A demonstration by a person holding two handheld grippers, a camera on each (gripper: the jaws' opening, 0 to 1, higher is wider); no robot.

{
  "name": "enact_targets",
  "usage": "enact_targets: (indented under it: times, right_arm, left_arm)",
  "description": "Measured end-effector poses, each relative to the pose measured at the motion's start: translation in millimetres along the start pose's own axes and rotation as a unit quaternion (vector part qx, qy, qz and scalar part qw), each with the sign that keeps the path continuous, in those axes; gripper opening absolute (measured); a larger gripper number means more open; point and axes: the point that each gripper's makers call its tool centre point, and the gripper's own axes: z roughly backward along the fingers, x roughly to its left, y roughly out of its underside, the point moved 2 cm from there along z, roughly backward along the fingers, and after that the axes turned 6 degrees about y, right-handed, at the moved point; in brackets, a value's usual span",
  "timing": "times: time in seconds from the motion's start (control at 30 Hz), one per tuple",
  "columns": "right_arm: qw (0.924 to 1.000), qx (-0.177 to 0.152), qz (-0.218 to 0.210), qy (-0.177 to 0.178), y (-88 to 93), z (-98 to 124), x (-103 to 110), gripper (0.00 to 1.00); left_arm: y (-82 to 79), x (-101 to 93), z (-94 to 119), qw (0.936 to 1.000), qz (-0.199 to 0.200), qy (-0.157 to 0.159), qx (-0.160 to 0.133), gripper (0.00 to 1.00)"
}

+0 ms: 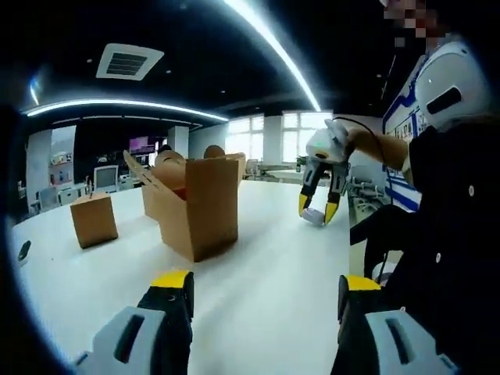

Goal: Pick up one paper box from the group, open the paper box, and remove the item inside

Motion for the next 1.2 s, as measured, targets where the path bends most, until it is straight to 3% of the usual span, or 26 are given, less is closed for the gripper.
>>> enact_targets:
  times: [0.43,0.87,1.2]
  right_arm:
    - [0.9996,-0.002,-0.023,-0.015,-0.7,-1.4,2.9,0.35]
    - [0.9993,-0.013,-0.021,-0.028,-2.2,-2.2,2.4,0.38]
    - [0.9983,-0.048,-0.027,-0.019,-4.1,2.4,5.1,0.43]
  left_arm:
    - [2.8,-3.5,-3.1,1.0,0.002,0.007,0.003,0.75]
    - [3.6,-2.6,-2.5,1.0,0.004,0.005,0.002,0.75]
    - [1.9,-2.1,-1.5,1.0,0.006,0.003,0.0,0.75]
